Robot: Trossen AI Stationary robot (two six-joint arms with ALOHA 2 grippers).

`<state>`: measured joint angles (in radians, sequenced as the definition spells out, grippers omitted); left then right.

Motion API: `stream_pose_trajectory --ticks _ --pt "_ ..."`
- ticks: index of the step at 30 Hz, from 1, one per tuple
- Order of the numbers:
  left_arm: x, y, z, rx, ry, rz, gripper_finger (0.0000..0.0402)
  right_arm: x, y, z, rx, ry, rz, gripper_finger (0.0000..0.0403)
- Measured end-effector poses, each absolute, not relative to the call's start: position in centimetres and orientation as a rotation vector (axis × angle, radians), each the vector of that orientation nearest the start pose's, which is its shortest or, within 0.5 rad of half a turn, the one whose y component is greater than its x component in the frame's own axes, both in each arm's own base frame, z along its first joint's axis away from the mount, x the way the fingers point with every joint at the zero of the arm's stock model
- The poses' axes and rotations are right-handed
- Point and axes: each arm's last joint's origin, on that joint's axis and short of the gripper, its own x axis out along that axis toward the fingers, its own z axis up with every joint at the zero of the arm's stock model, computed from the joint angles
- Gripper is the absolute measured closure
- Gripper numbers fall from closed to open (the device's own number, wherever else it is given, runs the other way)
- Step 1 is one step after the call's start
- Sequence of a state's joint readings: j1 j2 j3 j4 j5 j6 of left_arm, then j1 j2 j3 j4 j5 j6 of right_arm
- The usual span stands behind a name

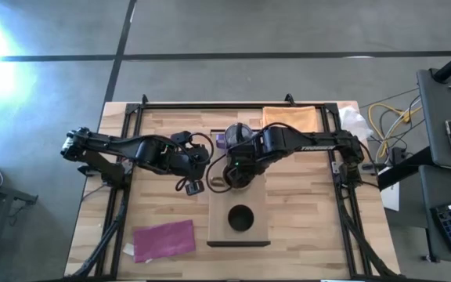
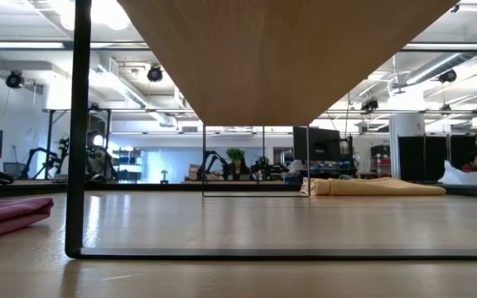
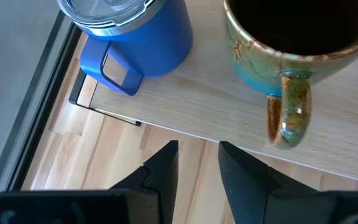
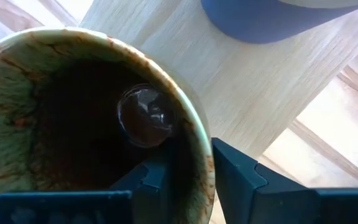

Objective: Stack small to large cups/mugs on shelf
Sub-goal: Put the green mug on the shelf, then return to Home Position

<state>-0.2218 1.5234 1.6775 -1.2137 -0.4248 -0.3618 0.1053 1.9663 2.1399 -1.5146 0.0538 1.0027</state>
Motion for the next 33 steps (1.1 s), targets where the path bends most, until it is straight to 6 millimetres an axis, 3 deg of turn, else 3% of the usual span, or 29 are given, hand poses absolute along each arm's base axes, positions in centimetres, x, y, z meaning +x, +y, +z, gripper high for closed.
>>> stream_pose_trajectory --ticks 15,23,28,33 --pt "28.2 -5.1 38.2 -0.012 0.948 0.369 0.0301 37.2 4.1 35.5 0.696 1.223 -0.61 0.0278" --pt "28.2 -5.1 38.2 -0.011 0.948 0.369 0.0301 36.4 4.3 36.6 0.698 1.199 -0.592 0.0246" --pt "28.2 -5.1 38.2 -0.011 0.948 0.369 0.0301 35.4 4.2 38.2 0.674 1.132 -0.58 0.0239" --pt "28.2 -5.1 38.2 0.005 0.951 0.36 0.0301 33.4 3.7 41.8 0.599 0.972 -0.573 0.0244"
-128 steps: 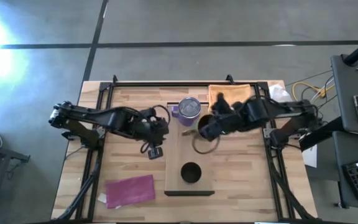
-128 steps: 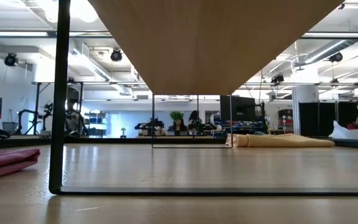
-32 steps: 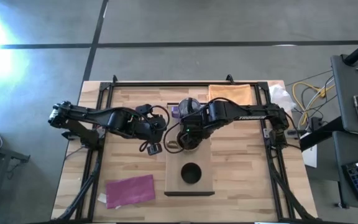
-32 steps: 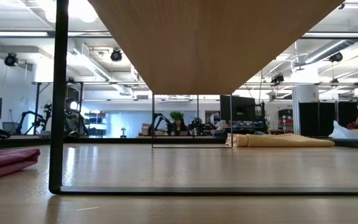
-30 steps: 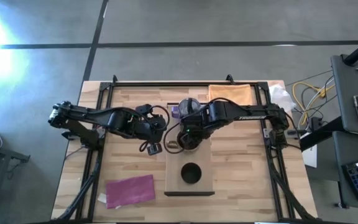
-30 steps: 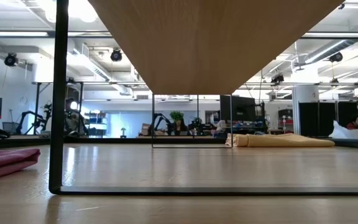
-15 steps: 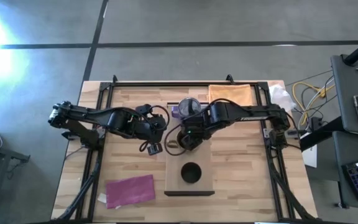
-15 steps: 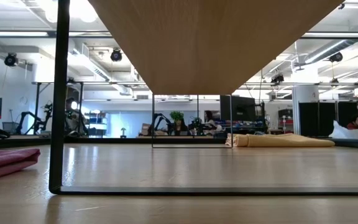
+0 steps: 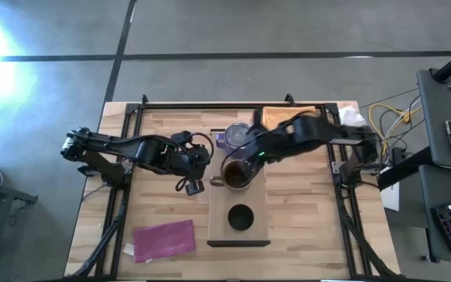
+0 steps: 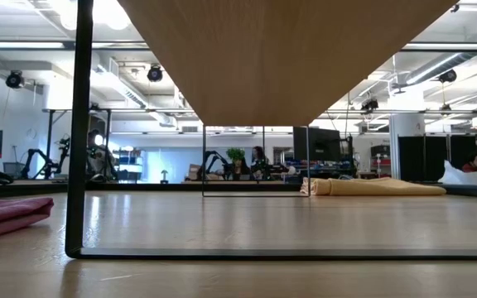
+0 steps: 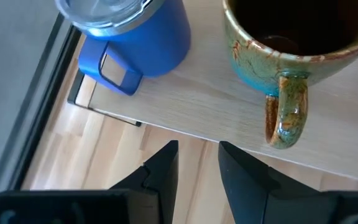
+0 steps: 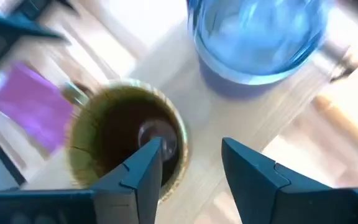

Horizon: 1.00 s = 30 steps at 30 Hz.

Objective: Stack small to large cups/mugs on shelf
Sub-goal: Return to Home Position

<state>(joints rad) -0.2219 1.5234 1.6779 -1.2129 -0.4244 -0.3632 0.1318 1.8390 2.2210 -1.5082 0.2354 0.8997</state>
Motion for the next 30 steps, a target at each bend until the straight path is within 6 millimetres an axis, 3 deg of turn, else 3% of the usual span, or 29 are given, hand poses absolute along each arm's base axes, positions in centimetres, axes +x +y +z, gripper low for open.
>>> stream_pose_trajectory --ticks 3,7,11,13,15,18,21,24,26,28,30 --pt "28.2 -5.1 38.4 0.119 0.966 0.302 0.0301 31.4 3.4 44.8 0.557 0.877 -0.519 0.0249" --pt "27.3 -5.0 40.2 0.356 0.945 0.167 0.0301 27.7 3.0 48.5 0.535 0.778 -0.4 0.0255" --pt "26.3 -5.2 42.0 0.111 0.825 0.21 0.0301 24.3 3.2 51.8 0.665 0.592 -0.309 0.026" --pt "25.6 -5.5 42.6 0.032 0.809 0.049 0.0301 23.2 4.4 53.4 0.557 0.482 -0.171 0.0261" --pt "25.3 -6.1 43.8 -0.04 0.672 -0.172 0.0301 22.6 6.3 54.8 0.453 0.377 -0.022 0.0262" --pt "23.5 -6.8 45.8 -0.092 0.371 -0.349 0.0301 23.4 10.0 54.8 0.338 0.281 0.084 0.026" --pt "19.9 -5.9 46.1 -0.112 0.206 -0.338 0.0301 24.7 12.6 53.0 0.221 0.282 0.049 0.0259" --pt "16.1 -4.1 45.7 -0.115 0.057 -0.27 0.0301 23.4 10.9 52.2 0.215 0.345 -0.019 0.0262" --pt "13.8 -3.0 45.2 -0.12 -0.031 -0.234 0.0301 20.0 8.6 53.4 0.226 0.263 -0.026 0.0264" --pt "12.0 -2.3 43.6 -0.129 -0.05 -0.208 0.0301 17.4 7.3 54.2 0.241 0.137 0.004 0.0266" --pt "11.2 -2.0 41.5 -0.139 -0.071 -0.203 0.0301 16.5 7.1 53.3 0.229 0.058 0.056 0.0266"
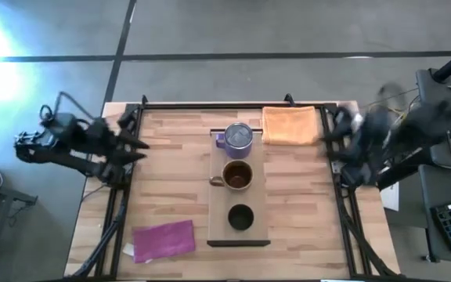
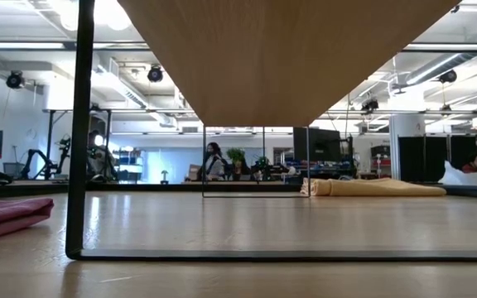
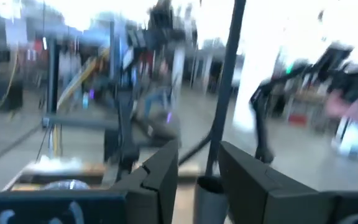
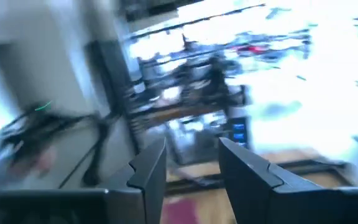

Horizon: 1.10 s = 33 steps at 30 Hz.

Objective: Stack small to large cups/mugs on shelf
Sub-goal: Return to Home Position

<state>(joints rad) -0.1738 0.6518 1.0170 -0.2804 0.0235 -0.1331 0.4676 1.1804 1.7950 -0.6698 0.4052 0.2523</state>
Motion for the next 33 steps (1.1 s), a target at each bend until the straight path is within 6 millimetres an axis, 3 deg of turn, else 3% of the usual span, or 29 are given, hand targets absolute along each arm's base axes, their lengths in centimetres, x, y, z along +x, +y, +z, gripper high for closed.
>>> stream_pose_trajectory --ticks 5,9,14,17,22,25,28,30,33 --pt "9.4 -1.7 35.5 -0.176 -0.211 -0.213 0.0301 17.4 7.2 46.2 0.155 -0.016 0.139 0.0262" --pt "8.0 -1.4 32.2 -0.225 -0.253 -0.191 0.0301 14.6 5.5 42.7 0.201 -0.242 0.234 0.0263" --pt "6.6 -1.0 30.8 -0.209 -0.264 -0.141 0.0301 13.8 4.3 36.2 0.178 -0.217 0.205 0.0268" --pt "5.9 -0.8 29.7 -0.201 -0.177 -0.095 0.0301 11.6 3.2 35.0 0.195 -0.309 0.198 0.0268" --pt "4.4 -0.4 28.7 -0.232 -0.138 -0.066 0.0301 9.9 1.9 30.4 0.184 -0.29 0.115 0.0264" --pt "4.5 -0.3 27.7 -0.259 -0.031 -0.015 0.0301 8.2 1.3 29.5 0.204 -0.392 0.117 0.0265" --pt "4.6 -0.3 27.7 -0.282 -0.043 0.001 0.0301 7.8 1.1 27.0 0.215 -0.37 0.088 0.0269" --pt "4.9 -0.3 26.8 -0.283 0.0 0.023 0.0301 7.2 1.0 26.1 0.216 -0.427 0.097 0.027" --pt "5.0 -0.3 27.3 -0.294 -0.055 0.015 0.0301 7.3 1.0 24.7 0.21 -0.485 0.083 0.027"
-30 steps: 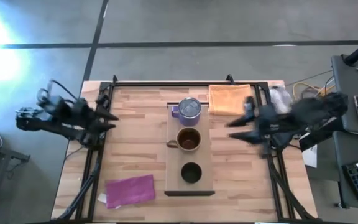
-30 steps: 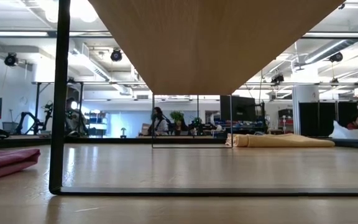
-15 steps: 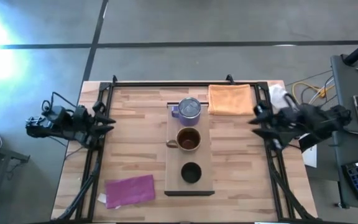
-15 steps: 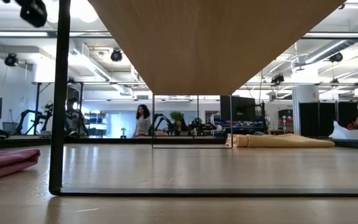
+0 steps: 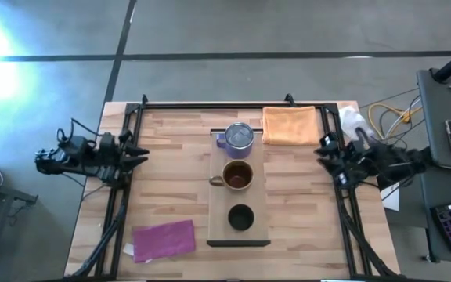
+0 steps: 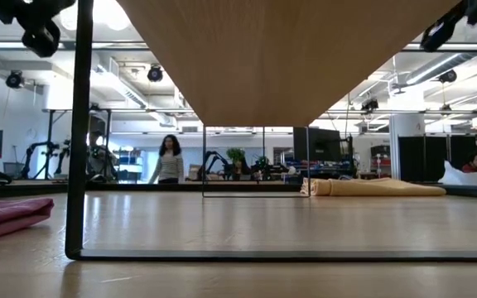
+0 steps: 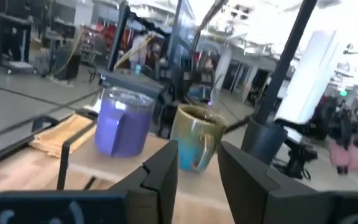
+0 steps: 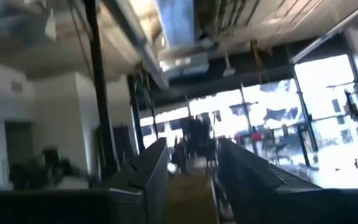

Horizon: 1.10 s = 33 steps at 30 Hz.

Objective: Stack small to large cups/mugs on shelf
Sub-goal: Return to Home Position

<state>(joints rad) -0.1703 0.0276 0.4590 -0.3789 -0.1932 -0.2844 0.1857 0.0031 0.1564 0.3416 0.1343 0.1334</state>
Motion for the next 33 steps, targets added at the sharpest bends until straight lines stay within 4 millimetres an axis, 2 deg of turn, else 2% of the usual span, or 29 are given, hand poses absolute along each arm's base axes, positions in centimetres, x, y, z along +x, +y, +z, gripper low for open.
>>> stream_pose_trajectory --ticks 4,7,15,21,23,29,33 --pt "5.6 -0.4 26.3 -0.297 -0.045 0.018 0.0301 7.9 1.1 23.1 0.248 -0.472 0.099 0.0269" --pt "6.3 -0.5 25.0 -0.336 -0.003 0.032 0.0301 8.7 1.2 20.6 0.295 -0.416 0.107 0.0271" --pt "8.0 -0.5 21.9 -0.389 -0.024 0.108 0.0301 8.8 0.9 20.4 0.29 -0.41 0.004 0.027" --pt "8.9 -0.2 18.3 -0.561 0.007 0.289 0.0301 8.9 1.3 20.2 0.329 -0.358 0.161 0.027" --pt "9.1 -0.2 17.2 -0.603 0.011 0.343 0.0301 9.0 1.2 19.9 0.353 -0.334 0.14 0.0272" --pt "9.7 -0.2 16.6 -0.379 0.133 0.386 0.0301 9.3 0.5 19.2 0.461 -0.299 -0.132 0.0274" --pt "10.0 -0.2 16.2 -0.291 0.18 0.385 0.0301 9.4 0.3 19.0 0.459 -0.289 -0.195 0.0271"
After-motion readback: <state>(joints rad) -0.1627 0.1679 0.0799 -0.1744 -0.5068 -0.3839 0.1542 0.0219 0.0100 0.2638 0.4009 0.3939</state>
